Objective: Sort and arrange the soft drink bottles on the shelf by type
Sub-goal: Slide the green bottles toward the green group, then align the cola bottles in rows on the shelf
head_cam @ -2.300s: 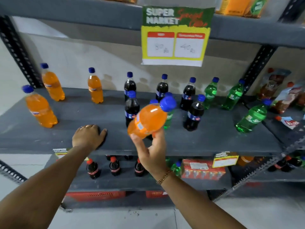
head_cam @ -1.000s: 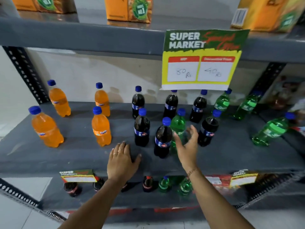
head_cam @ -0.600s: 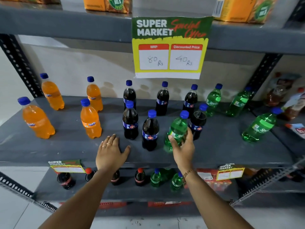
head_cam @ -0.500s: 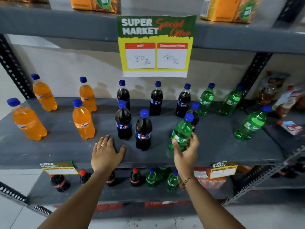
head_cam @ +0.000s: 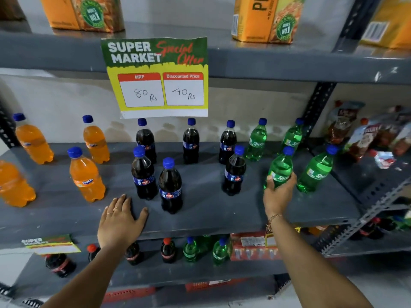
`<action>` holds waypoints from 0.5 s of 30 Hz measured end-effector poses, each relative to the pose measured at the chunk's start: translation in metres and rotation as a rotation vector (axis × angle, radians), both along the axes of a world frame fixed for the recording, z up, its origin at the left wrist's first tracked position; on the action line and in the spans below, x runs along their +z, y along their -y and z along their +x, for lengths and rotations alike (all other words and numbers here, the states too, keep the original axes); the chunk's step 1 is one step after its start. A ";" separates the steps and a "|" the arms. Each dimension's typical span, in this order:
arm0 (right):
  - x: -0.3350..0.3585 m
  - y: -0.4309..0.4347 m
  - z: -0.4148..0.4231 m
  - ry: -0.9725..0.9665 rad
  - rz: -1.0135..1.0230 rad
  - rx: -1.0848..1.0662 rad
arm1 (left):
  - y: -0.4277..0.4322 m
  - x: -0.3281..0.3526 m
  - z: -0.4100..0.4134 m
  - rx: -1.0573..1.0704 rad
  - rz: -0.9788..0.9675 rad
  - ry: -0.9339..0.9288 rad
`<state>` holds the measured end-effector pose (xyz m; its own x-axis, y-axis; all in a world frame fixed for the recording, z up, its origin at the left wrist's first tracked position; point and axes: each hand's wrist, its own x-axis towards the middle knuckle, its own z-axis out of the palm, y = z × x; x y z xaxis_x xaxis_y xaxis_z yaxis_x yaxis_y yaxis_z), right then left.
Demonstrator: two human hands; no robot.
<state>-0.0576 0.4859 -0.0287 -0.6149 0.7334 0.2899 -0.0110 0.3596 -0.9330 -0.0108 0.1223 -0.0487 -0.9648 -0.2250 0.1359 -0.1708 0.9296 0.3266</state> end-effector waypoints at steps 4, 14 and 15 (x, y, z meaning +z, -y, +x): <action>0.001 -0.001 0.000 0.038 0.002 0.038 | -0.001 0.001 -0.002 0.007 0.005 -0.017; -0.017 0.168 0.061 -0.047 0.203 0.689 | -0.001 0.002 -0.001 -0.009 0.032 -0.003; -0.014 0.179 0.059 0.020 0.176 0.765 | -0.001 0.002 -0.001 -0.011 0.035 0.000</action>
